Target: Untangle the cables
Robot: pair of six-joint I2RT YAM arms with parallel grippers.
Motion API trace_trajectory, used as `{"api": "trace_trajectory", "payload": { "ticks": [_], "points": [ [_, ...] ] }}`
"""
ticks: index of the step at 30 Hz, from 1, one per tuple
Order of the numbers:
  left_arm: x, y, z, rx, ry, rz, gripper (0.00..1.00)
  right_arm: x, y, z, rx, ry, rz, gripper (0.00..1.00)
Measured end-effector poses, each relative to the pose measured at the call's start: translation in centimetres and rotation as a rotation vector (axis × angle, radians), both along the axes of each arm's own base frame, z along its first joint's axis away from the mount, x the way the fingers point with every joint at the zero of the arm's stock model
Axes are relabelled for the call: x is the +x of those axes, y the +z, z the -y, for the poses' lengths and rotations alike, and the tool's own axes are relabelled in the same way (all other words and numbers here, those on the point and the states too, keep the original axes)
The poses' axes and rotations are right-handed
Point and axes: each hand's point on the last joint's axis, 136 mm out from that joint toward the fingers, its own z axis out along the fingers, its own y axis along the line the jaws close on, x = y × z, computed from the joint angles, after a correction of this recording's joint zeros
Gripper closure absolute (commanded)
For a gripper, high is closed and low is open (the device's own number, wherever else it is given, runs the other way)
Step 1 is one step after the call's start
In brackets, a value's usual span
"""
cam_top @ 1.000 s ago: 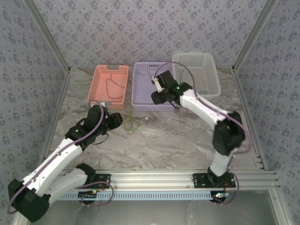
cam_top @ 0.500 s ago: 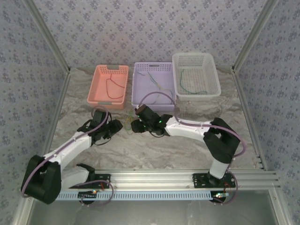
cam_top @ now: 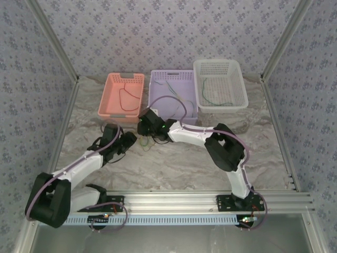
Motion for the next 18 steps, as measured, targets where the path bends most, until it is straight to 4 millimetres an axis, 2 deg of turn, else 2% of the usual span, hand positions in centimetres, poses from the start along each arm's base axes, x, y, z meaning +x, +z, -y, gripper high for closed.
{"api": "trace_trajectory", "payload": {
  "ticks": [4,8,14,18],
  "points": [
    [0.1,1.2,-0.2,-0.041,0.001,0.072,0.49,-0.1,-1.6,0.3,-0.031,-0.034,-0.025,0.61],
    [0.2,1.4,-0.3,-0.077,-0.003,0.090,0.49,-0.1,-2.4,0.5,-0.057,-0.050,-0.037,0.61],
    [0.0,1.1,-0.3,-0.104,-0.019,0.090,0.49,0.8,-2.1,-0.1,-0.053,-0.069,-0.025,0.76],
    [-0.2,1.4,-0.2,-0.112,-0.029,0.098,0.49,1.2,-2.7,-0.2,-0.068,-0.069,-0.021,0.89]
  ]
}}
